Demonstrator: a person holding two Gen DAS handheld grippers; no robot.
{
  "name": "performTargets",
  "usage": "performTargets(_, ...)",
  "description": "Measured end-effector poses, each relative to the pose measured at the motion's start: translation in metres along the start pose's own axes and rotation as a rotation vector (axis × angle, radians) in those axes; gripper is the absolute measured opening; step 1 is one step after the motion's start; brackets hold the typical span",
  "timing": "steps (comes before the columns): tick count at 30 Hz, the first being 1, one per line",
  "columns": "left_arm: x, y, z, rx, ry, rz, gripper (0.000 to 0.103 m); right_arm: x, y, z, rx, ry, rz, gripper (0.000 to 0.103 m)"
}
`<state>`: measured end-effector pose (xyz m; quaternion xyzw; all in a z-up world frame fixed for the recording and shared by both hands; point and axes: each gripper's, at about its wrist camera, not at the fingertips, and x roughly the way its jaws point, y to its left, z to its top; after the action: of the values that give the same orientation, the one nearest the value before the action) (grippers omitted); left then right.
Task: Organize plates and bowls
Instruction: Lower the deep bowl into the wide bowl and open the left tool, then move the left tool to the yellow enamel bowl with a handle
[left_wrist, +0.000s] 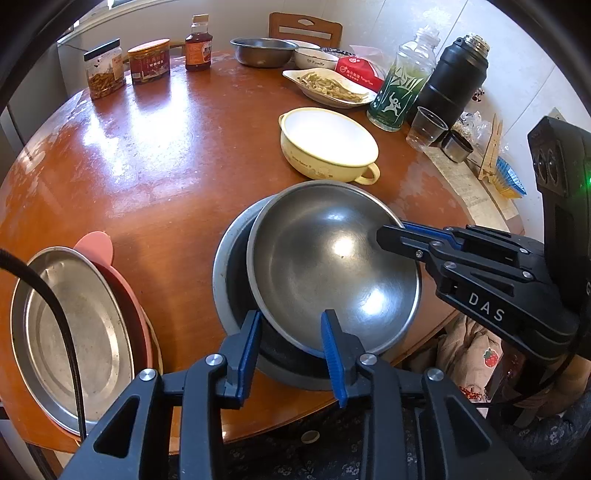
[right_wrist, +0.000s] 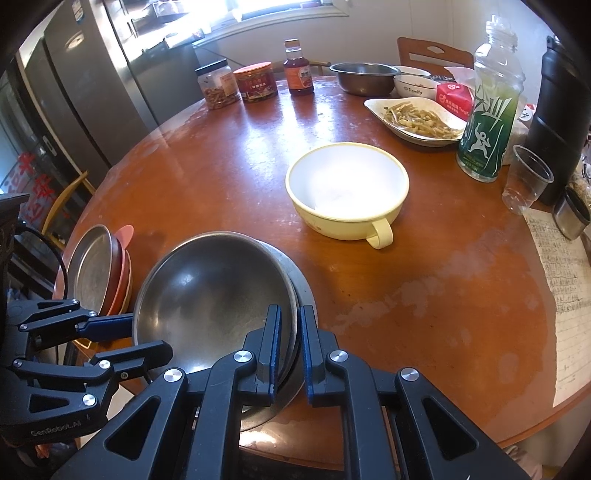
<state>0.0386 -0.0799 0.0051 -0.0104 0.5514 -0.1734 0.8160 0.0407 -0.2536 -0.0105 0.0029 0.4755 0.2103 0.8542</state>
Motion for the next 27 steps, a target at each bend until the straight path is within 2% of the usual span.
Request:
performTargets(9, -0.005, 0.002, -0.002, -0.002, -0.005, 0.006, 0.044, -0.001, 0.002, -0.001, 0.0, 0.003, 0.003, 0.012)
performTargets(14, -0.014, 0.003, -0.002, -0.009, -0.037, 0.008, 0.047, -0.006, 0.0, -0.001, 0.017, -0.008, 0.018, 0.017)
performTargets(16, -0.019, 0.004, -0.001, -0.012, -0.052, 0.008, 0.052, -0.008, -0.002, -0.001, 0.023, -0.014, 0.023, 0.017)
performTargets(27, -0.03, 0.009, 0.006, -0.033, -0.107, 0.046, 0.054, -0.022, -0.009, -0.001, 0.046, -0.054, 0.031, 0.025)
